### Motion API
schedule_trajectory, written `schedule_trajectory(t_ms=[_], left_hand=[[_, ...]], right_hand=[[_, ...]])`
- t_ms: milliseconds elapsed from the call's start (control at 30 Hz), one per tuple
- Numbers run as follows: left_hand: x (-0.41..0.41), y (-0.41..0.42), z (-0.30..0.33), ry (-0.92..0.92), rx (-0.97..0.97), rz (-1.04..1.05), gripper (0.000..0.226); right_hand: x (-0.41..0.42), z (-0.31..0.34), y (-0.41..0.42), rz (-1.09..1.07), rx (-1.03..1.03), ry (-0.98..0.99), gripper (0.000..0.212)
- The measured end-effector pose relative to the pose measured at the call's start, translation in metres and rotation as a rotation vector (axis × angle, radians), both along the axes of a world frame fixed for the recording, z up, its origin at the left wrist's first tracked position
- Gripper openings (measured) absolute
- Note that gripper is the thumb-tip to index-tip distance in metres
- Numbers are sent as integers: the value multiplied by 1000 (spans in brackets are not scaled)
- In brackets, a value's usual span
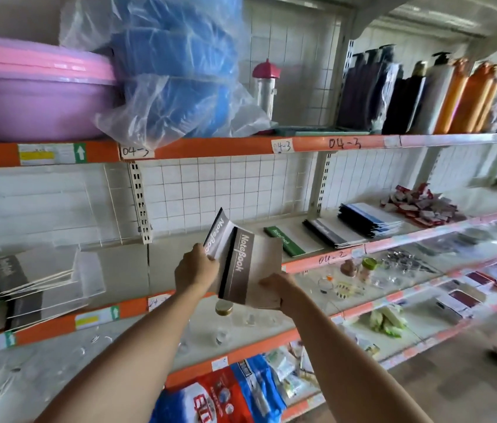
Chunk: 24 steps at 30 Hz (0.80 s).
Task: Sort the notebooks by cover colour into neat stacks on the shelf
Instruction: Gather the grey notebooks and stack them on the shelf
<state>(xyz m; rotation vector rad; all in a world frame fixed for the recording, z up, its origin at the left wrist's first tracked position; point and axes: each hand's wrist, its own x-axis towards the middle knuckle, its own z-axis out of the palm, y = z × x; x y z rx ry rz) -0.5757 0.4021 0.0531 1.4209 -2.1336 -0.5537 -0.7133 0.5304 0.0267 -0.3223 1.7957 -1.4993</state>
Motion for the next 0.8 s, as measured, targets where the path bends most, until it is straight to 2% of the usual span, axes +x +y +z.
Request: schedule_trajectory(t_ms=[100,267,367,500,567,667,700,800], left_hand=[[-27,9,-4,-21,19,-8,24],[-75,2,-8,-6,33,-50,33],[-113,-2,-6,-8,36,-72,29],[-162,-8,-10,-12,55,-105,29],[-185,-16,-14,-8,82,-110,30],[-217,-30,-17,7,100,-103,31],[-226,-34,-17,6,108,-100,30],[-251,-46,-20,-9,133,-93,30]], right_hand=[[-28,-3,9,-52,60,87,16],[-73,-7,14,-135,37,111,10],[-101,-10,14,-203,57,143,9],[-154,-8,6,-228,149,289,9],[-179,-7,-1,-199,215,363,15],[-211,-7,-18,-159,240,402,45],[-221,-6,-23,-163,245,412,45],[-246,-4,-36,-168,281,453,25]])
